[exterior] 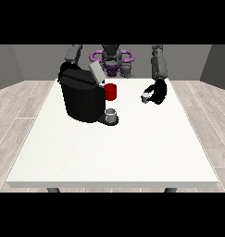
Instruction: Insert the coffee pod into the coffee machine and close the lid
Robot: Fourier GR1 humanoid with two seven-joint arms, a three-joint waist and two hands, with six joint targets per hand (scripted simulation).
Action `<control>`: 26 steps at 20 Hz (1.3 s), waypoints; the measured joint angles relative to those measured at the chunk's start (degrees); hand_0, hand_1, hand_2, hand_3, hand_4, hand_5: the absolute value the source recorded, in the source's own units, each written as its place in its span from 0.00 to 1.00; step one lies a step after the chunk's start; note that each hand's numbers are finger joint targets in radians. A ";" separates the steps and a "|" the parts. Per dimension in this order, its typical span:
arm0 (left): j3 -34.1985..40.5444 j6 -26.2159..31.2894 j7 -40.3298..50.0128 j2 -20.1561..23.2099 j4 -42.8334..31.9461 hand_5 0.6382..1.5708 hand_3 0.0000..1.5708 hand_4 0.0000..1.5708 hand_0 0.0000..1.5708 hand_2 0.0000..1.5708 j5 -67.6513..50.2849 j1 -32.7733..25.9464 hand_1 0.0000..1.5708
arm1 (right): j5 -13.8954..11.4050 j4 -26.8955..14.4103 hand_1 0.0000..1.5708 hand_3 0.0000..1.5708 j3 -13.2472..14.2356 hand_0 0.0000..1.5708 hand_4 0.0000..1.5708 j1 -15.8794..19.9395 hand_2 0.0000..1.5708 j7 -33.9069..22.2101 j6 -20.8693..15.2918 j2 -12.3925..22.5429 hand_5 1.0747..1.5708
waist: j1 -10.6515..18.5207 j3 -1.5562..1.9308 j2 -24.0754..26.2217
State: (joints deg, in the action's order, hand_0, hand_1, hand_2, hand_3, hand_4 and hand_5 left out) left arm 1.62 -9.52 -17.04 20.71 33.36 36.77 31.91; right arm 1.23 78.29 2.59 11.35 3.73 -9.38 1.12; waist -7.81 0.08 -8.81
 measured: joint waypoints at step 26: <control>2.68 16.86 4.92 3.70 7.13 1.00 0.78 0.32 0.65 0.77 -1.26 20.41 0.65 | 1.30 -4.70 0.00 0.00 0.61 0.00 0.32 3.73 0.00 1.80 2.60 1.07 1.00 | -3.23 -0.08 1.74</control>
State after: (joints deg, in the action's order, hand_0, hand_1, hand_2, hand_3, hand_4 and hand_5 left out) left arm 4.30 7.34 -12.11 24.41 40.48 35.51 52.32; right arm 2.53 73.59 3.20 15.08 5.52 -6.78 2.18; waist -11.04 0.00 -7.06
